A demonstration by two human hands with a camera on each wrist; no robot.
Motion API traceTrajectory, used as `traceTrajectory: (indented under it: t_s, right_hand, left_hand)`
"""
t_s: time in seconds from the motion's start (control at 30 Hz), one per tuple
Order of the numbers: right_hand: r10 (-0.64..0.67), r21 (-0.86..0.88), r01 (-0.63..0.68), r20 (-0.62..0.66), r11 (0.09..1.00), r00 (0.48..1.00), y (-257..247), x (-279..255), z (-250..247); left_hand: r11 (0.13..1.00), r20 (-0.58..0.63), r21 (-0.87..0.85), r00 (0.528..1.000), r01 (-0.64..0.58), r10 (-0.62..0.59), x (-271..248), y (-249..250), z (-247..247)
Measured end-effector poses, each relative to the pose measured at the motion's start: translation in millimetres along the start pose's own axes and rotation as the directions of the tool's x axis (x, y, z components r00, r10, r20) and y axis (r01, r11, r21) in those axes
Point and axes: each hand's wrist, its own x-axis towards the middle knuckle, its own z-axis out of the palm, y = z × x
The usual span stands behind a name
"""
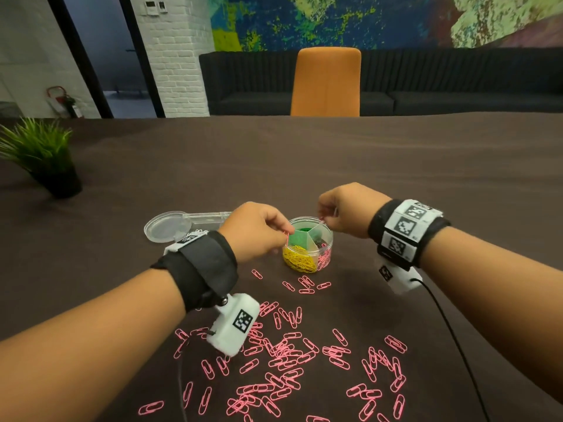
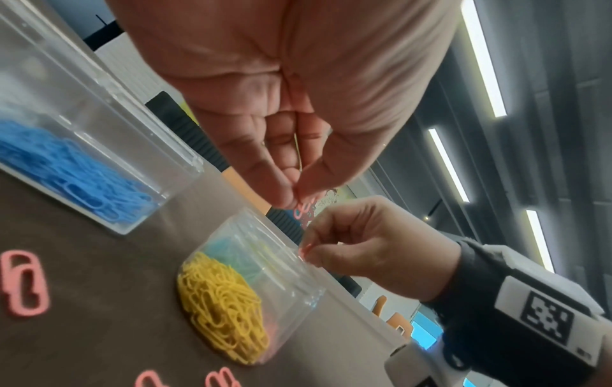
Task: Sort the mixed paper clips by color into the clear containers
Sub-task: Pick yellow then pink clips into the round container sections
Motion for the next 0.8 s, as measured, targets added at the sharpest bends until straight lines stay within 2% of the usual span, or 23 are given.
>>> traceTrajectory:
  t_s: [0.17,0.33,0.43,0.53,0.67,0.8]
  right_hand:
    - [-0.012,-0.138,0.032,0.144,0.99,0.989,-2,15,12]
    - [0.001,-0.033,0.003,0.111,0.999,0.994,8,14,15]
    - [0.046,0.02,-0.047,0.048,0.999,0.998,18,2,9]
    - [0.088,0.024,-0.089,0.035,0.996,0.996,28,-15,1]
    - [0.127,0.002,-0.131,0.227,0.991,0.966,32,-49,-1]
    - [0.128,-0.107,-0.093,0.405,0.99,0.905,24,-91,3]
  left_hand:
    - [0.988,-0.067,-0.148,0.997,0.034,-0.044,21,6,10]
    - [0.974,-0.06,-0.219,0.996,0.051,-0.066,39,17,28]
    - [0.991,-0.071,-0.132,0.997,0.025,-0.035,50,20,42]
    - [0.999,-0.068,0.039,0.998,0.005,-0.002,59,19,50]
    - [0.948,-0.009,0.312,0.998,-0.063,0.069,60,20,53]
    - [0.938,-0.018,0.331,0.993,-0.103,0.115,50,22,45]
